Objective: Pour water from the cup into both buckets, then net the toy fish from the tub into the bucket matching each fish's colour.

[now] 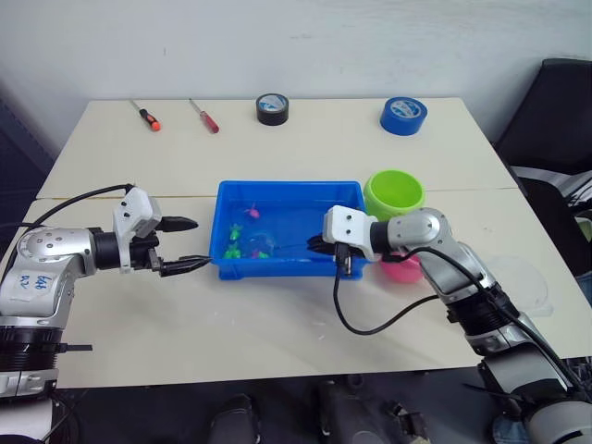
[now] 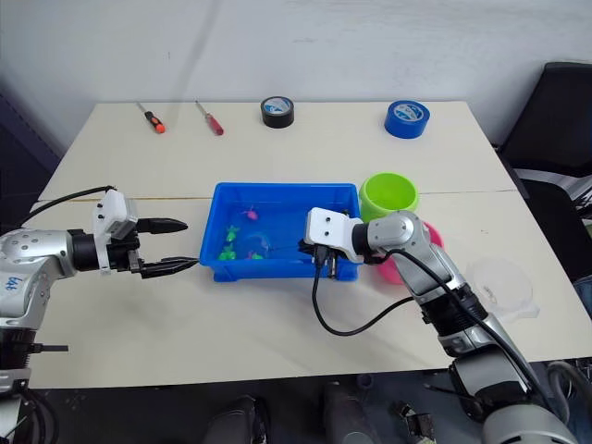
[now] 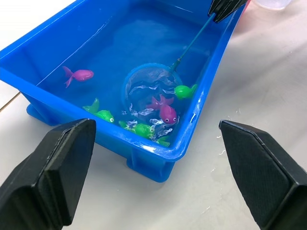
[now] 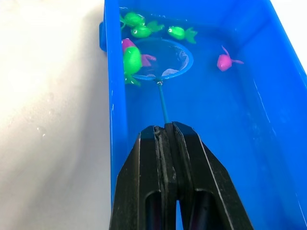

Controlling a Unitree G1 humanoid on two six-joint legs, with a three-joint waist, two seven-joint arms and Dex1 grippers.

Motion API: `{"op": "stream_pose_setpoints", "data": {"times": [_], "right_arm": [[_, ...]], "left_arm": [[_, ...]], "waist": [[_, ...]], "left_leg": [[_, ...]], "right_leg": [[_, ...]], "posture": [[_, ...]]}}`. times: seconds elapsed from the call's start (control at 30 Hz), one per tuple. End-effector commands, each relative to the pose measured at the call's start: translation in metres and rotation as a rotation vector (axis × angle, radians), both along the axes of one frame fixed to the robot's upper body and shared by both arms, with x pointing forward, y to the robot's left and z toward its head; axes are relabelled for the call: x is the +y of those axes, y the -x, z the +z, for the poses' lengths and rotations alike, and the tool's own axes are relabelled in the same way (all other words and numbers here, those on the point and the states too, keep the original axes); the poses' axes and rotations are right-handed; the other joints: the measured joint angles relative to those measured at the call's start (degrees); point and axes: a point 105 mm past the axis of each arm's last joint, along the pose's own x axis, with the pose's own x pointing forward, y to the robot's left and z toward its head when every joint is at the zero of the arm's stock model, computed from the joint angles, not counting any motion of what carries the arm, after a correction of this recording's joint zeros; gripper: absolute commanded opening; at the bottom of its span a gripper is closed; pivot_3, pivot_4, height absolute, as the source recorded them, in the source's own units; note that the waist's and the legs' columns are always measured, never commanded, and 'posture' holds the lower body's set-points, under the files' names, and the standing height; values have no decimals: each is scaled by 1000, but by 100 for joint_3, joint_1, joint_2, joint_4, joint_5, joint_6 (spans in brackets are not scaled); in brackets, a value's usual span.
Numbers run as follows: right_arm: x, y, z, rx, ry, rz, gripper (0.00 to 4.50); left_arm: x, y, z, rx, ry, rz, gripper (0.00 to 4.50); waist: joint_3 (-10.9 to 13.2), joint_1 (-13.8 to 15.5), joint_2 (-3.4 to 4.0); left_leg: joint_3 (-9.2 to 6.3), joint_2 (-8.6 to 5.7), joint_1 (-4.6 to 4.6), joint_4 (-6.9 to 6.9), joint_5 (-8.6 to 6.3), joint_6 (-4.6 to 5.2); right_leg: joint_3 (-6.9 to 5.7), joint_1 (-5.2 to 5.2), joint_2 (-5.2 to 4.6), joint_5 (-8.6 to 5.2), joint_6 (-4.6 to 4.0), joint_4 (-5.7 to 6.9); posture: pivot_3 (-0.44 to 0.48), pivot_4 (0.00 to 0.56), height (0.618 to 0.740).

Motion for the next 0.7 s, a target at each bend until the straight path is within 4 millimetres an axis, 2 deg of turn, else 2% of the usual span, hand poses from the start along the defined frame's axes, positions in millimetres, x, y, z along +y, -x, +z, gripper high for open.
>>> {"op": "stream_pose_setpoints", "data": {"times": [0.03, 0.2, 0.3, 0.5, 0.7], "right_arm": [[-6, -3, 16, -50, -45, -31, 0], [-12, -8, 19, 12, -118, -108, 0], [-22, -16, 15, -79, -49, -132, 0], [-26, -23, 12, -234, 48, -112, 0], [-31, -24, 7, -330, 144, -54, 0]], "left_arm": [[-2, -1, 13, -54, -13, -19, 4483], [-3, -3, 12, -54, -15, -26, 4483], [-5, -4, 13, -57, -13, -33, 4483], [-7, -6, 15, -65, -10, -40, 4483], [-7, -6, 16, -69, -9, -41, 4483]], "waist": [[0, -2, 0], [0, 0, 0], [0, -3, 0], [0, -8, 0], [0, -16, 0]], "left_leg": [[0, 0, 0, 0, 0, 0], [1, 0, 0, 0, 0, 0], [0, 0, 0, 0, 0, 0], [2, -1, 0, 0, 0, 0], [5, -1, 1, 0, 0, -1]], "right_leg": [[0, 0, 0, 0, 0, 0], [1, 0, 0, 0, 0, 0], [1, 0, 1, 0, 0, 0], [2, -1, 2, 0, 0, 0], [4, -1, 2, 0, 0, 1]], "posture": [[0, 150, 740], [0, 150, 740], [0, 150, 740], [0, 150, 740], [0, 150, 740]]}}
